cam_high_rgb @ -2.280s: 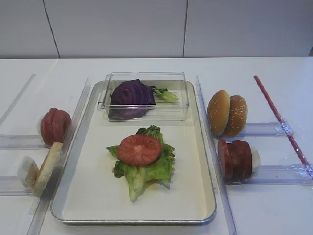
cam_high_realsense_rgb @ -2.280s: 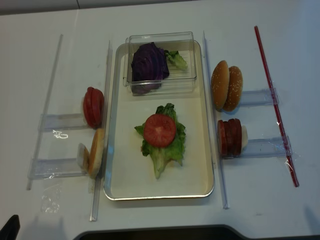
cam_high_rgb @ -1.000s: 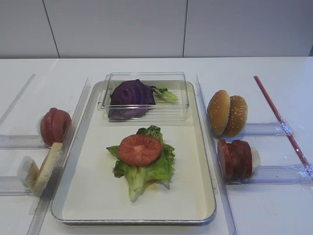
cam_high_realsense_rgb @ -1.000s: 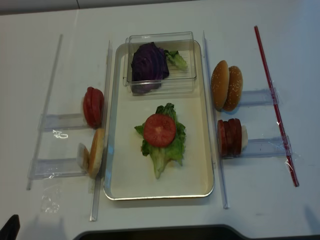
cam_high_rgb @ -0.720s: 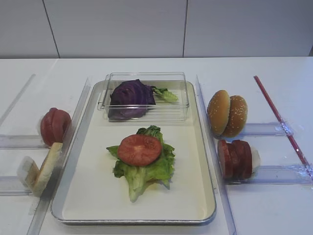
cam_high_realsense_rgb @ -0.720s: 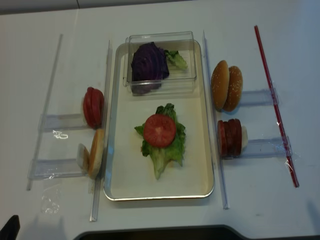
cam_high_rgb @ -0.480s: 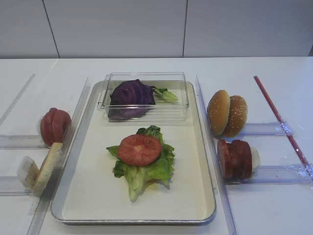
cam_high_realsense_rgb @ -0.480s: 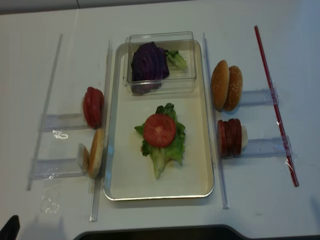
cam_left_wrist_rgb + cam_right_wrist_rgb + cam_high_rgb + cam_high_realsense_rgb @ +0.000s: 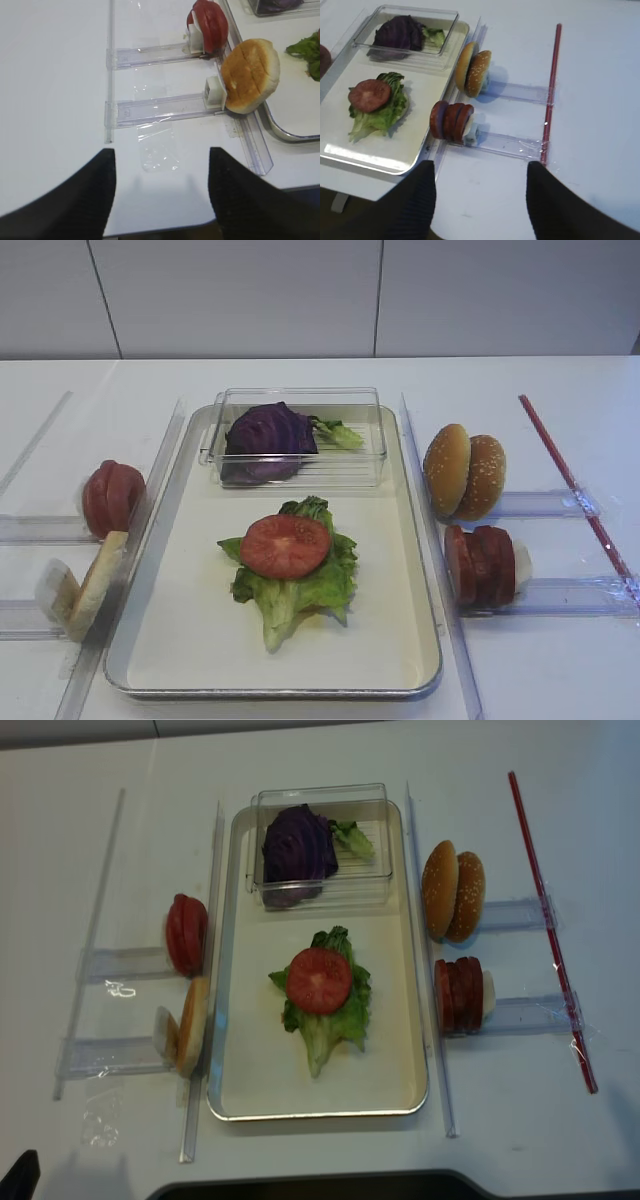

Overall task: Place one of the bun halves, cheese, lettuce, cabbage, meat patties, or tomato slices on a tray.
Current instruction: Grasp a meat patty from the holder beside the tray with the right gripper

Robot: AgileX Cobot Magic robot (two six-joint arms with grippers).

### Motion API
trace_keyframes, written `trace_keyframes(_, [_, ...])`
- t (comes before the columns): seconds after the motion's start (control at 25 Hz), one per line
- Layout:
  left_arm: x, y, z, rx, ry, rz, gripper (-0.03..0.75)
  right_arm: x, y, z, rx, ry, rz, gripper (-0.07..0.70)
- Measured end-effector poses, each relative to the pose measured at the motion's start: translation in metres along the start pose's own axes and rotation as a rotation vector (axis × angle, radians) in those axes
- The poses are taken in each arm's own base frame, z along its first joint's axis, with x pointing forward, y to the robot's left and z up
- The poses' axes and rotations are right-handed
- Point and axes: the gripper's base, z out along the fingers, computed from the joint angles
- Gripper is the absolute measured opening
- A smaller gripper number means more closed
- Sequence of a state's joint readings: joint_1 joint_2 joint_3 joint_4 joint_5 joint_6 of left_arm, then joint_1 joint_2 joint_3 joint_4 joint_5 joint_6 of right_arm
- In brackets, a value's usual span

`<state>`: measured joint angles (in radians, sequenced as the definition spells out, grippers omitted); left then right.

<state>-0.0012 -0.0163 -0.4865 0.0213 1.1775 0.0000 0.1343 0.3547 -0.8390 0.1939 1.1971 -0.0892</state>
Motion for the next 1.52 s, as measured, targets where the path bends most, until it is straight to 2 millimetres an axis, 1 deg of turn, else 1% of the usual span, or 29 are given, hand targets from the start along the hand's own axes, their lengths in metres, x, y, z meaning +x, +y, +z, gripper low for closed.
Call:
trace_keyframes(0.16, [0.0, 0.0, 0.0, 0.0, 0.0, 0.0, 0.417, -0.022, 0.004, 0.009, -0.068, 0.103, 0.024, 0.447])
trace_keyframes(0.28, [0.0, 0.0, 0.0, 0.0, 0.0, 0.0, 0.417, -0.039, 0.005, 0.023, -0.112, 0.167, 0.054, 0.447])
trace_keyframes(0.44, [0.0, 0.0, 0.0, 0.0, 0.0, 0.0, 0.417, -0.053, 0.007, 0.044, -0.175, 0.242, 0.098, 0.447])
trace_keyframes(0.72, [0.0, 0.0, 0.0, 0.0, 0.0, 0.0, 0.417, -0.063, 0.007, 0.079, -0.249, 0.362, 0.155, 0.432])
trace_keyframes(1.0, [0.0, 0.0, 0.0, 0.0, 0.0, 0.0, 0.417, -0.069, 0.009, 0.102, -0.317, 0.424, 0.2, 0.426])
trace_keyframes(1.24, [0.0, 0.0, 0.0, 0.0, 0.0, 0.0, 0.417, -0.071, 0.008, 0.114, -0.345, 0.453, 0.208, 0.426])
trace_keyframes(1.36, [0.0, 0.0, 0.0, 0.0, 0.0, 0.0, 0.417, -0.076, 0.009, 0.116, -0.349, 0.452, 0.202, 0.426])
trace_keyframes(1.52, [0.0, 0.0, 0.0, 0.0, 0.0, 0.0, 0.417, -0.085, 0.017, 0.117, -0.372, 0.457, 0.157, 0.425])
